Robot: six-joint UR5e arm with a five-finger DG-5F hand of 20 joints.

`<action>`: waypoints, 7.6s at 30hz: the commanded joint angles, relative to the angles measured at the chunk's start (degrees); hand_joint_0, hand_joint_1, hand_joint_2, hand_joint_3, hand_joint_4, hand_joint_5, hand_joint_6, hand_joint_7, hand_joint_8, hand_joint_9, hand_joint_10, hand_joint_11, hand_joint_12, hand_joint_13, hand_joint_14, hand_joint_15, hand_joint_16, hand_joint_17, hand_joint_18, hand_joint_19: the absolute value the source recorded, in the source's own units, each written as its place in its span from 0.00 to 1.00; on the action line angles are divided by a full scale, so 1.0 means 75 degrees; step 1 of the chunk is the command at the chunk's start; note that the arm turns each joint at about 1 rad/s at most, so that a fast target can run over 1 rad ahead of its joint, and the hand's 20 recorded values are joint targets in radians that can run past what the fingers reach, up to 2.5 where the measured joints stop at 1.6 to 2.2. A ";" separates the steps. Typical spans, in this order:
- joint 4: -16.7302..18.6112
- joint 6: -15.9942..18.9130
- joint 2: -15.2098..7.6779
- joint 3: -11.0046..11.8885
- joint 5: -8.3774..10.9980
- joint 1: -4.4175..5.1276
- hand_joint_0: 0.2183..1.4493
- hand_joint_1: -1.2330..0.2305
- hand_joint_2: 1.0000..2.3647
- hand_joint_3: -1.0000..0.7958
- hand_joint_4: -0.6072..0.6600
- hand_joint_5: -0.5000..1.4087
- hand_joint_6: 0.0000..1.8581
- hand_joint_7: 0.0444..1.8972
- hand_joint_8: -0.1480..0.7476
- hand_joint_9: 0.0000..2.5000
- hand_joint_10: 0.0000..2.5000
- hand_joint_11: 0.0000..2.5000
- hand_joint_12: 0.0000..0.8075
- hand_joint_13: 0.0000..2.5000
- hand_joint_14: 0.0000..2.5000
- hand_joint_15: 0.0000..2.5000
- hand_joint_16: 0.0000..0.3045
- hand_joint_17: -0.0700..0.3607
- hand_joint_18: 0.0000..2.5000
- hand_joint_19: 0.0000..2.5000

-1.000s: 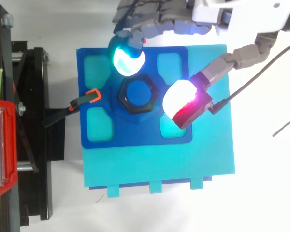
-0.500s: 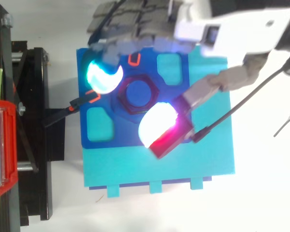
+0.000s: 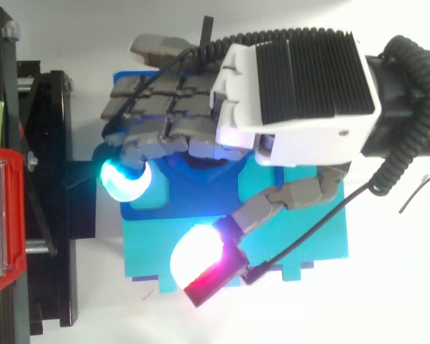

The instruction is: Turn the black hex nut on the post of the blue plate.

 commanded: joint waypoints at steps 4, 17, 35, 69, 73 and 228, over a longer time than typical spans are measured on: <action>-0.0267 0.0003 -0.0002 -0.0006 0.0244 0.0194 0.22 0.63 0.00 0.28 0.68 0.17 0.27 0.45 0.47 0.14 0.00 0.02 0.48 0.09 0.00 0.00 0.18 0.46 0.01 0.00; -0.0841 0.0003 -0.0002 -0.0006 0.0185 0.0159 0.22 0.63 0.00 0.28 0.68 0.17 0.27 0.45 0.48 0.15 0.00 0.02 0.48 0.10 0.00 0.00 0.18 0.45 0.01 0.01; -0.0970 -0.0032 -0.0002 -0.0006 -0.0049 0.0007 0.22 0.63 0.00 0.28 0.68 0.17 0.27 0.45 0.48 0.15 0.00 0.02 0.48 0.10 0.00 0.00 0.18 0.45 0.01 0.01; -0.0970 -0.0067 -0.0002 -0.0006 -0.1362 -0.0884 0.22 0.63 0.00 0.28 0.68 0.17 0.27 0.45 0.48 0.15 0.00 0.02 0.47 0.11 0.00 0.00 0.18 0.45 0.00 0.02; -0.0958 -0.0067 -0.0002 -0.0006 -0.1491 -0.0989 0.22 0.63 0.00 0.28 0.68 0.17 0.27 0.45 0.48 0.15 0.00 0.02 0.47 0.11 0.00 0.00 0.18 0.45 0.00 0.02; -0.0513 -0.0219 -0.0084 -0.0006 -0.2452 -0.1493 0.22 0.62 0.00 0.28 0.67 0.17 0.27 0.44 0.48 0.16 0.00 0.02 0.47 0.11 0.00 0.00 0.18 0.44 0.00 0.02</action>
